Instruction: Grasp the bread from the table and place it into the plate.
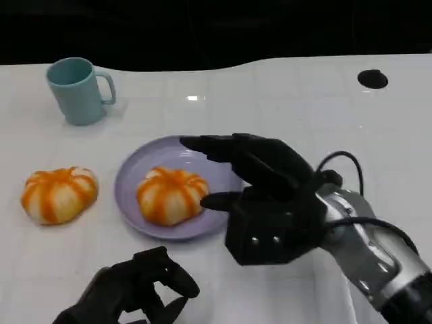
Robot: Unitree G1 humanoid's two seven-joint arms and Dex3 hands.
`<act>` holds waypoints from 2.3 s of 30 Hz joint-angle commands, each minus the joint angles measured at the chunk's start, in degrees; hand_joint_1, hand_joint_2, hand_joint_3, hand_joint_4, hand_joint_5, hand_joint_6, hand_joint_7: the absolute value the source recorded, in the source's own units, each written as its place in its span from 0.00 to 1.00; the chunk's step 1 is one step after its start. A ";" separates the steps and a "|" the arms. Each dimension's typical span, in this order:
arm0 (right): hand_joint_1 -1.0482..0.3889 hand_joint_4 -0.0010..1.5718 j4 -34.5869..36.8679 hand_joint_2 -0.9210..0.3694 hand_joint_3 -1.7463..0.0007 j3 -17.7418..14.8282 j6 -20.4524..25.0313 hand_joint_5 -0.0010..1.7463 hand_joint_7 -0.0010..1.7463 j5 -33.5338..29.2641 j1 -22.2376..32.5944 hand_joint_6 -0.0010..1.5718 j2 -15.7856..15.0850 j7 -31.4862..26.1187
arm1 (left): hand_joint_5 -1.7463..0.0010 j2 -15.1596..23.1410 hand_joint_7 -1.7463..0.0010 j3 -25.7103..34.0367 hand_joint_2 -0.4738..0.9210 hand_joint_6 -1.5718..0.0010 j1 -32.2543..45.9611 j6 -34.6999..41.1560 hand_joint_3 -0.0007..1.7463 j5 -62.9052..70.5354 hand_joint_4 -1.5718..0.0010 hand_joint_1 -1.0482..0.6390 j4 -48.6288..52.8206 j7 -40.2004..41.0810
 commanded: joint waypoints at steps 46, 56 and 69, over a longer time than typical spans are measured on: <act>0.74 0.58 -22.35 0.51 0.15 -24.66 -22.90 1.00 0.79 14.60 41.55 0.51 -10.48 -4.41 | 0.00 1.39 0.30 0.89 0.94 0.60 -0.46 1.06 0.34 -0.49 0.61 0.48 -0.56 -0.36; 0.75 0.60 -21.01 0.56 0.11 -24.04 -22.77 1.00 0.81 10.44 41.39 0.52 -9.33 -7.86 | 0.00 1.33 0.30 1.51 0.94 0.59 -0.52 -0.76 0.33 -0.93 0.60 0.49 0.72 -0.32; 0.76 0.60 -20.50 0.59 0.11 -22.66 -21.69 1.00 0.81 8.97 40.60 0.53 -9.14 -8.43 | 0.00 1.52 0.30 2.36 0.95 0.58 -0.33 -1.03 0.32 -2.16 0.60 0.49 1.25 -0.82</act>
